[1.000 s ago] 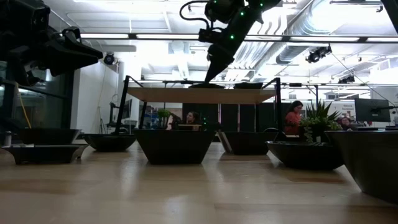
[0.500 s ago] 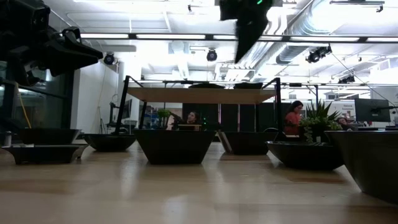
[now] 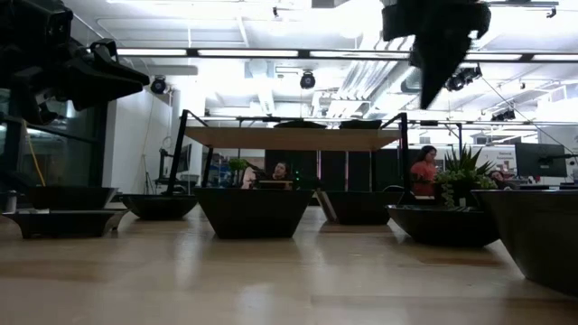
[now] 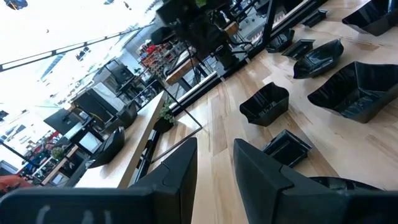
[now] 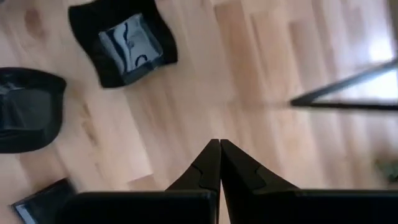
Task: Pick & Place Mini shaped plates
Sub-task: Stack the leaf-shaped plate on top of the other leaf-shaped plate on the shelf
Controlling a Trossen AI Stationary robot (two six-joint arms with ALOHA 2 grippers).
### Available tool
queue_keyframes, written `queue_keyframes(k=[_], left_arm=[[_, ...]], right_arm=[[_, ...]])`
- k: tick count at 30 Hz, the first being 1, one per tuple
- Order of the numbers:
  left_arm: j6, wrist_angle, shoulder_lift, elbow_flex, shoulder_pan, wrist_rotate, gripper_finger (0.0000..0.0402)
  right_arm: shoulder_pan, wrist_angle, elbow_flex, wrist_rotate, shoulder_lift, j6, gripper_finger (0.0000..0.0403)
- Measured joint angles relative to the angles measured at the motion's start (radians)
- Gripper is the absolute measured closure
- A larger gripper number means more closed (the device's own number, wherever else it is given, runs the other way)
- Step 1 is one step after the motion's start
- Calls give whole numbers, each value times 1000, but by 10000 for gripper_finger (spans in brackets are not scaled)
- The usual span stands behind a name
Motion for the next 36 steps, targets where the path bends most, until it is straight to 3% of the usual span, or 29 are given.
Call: queue_keyframes(k=[6, 12, 21, 28, 36], left_arm=[[0, 0, 0, 0, 0, 0, 300], [0, 0, 0, 0, 0, 0, 300], [0, 0, 0, 0, 0, 0, 300], [0, 0, 0, 0, 0, 0, 300], [0, 0, 0, 0, 0, 0, 300]], right_arm=[[100, -4, -94, -19, -64, 234, 403], [204, 35, -179, -134, -67, 523, 403], [348, 43, -246, -184, -67, 1003, 403], [431, 90, -246, -182, -57, 1174, 393], [506, 131, -246, -259, 57, 1279, 312]])
